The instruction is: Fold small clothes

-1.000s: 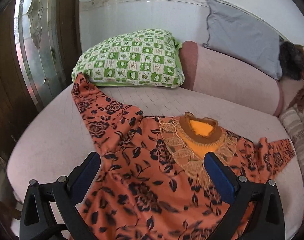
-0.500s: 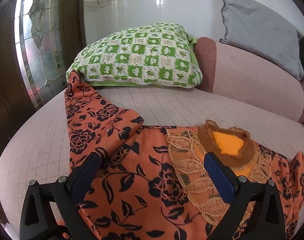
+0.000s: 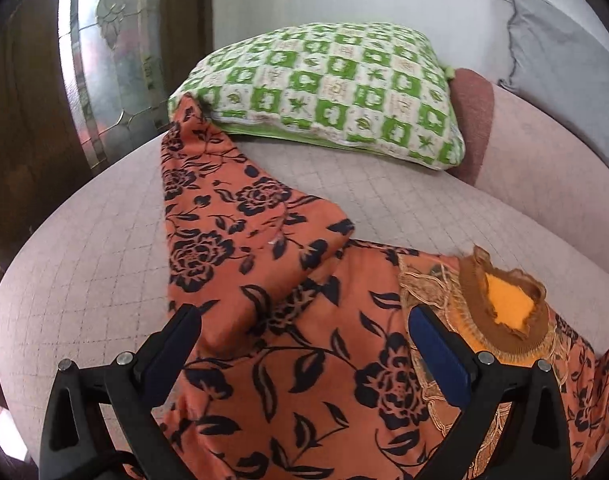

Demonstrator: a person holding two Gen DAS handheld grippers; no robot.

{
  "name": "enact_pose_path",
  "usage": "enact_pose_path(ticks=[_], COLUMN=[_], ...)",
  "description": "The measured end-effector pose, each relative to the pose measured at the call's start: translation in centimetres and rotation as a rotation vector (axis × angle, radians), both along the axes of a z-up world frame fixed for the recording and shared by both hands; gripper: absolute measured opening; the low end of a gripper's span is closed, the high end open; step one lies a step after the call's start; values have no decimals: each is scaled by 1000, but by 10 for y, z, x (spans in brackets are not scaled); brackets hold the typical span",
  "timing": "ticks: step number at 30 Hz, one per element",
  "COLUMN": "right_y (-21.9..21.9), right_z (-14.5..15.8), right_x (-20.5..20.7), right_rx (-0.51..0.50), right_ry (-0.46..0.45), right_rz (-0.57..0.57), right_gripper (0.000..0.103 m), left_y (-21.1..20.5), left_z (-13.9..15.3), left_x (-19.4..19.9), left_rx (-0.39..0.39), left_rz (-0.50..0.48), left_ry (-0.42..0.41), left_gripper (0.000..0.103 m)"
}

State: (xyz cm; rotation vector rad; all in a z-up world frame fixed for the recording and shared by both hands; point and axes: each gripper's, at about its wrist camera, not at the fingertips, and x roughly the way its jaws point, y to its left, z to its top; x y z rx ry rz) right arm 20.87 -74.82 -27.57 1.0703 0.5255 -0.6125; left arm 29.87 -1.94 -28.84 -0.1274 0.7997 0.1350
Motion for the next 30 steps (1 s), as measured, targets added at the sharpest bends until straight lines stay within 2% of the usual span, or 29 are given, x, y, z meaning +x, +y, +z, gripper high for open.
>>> enact_pose_path(ticks=[4,6,9,11,14,17,21,24,27,28,29,30], right_y=[26,56,118,169,256,352,460,523,555,555,555,553], right_z=[93,133,166,170,150,103,30,-23,-43,-43,-37,-30], right_x=[-6,-3,22,43,78,108,119,120,98,94,88,81], right_rx=[-119,-167,-234,-240,-217,-156,13,179,301,306,296,286], right_ry=[-142,-186,-161,-145,-80,-8,71,159,153,126,101,71], right_rz=[33,113,286,412,603,773,885,970,1072,1096,1119,1137], right_gripper=[7,7,7,7,7,11,12,20,29,40,68,80], left_y=[21,31,47,60,79,97,114,124,134,136,137,138], left_z=[5,7,9,11,15,18,19,21,24,25,25,25], left_x=[-3,-4,-4,-5,-8,-10,-5,-2,0,0,0,1], left_rx=[-29,-29,-35,-37,-13,5,-16,-9,-34,-50,-65,-81], left_rz=[35,51,76,94,125,161,170,181,201,206,205,203], left_ry=[-4,3,11,9,-10,-28,-23,-23,-32,-34,-32,-28], left_gripper=[103,103,103,103,103,103,103,103,103,103,103,103])
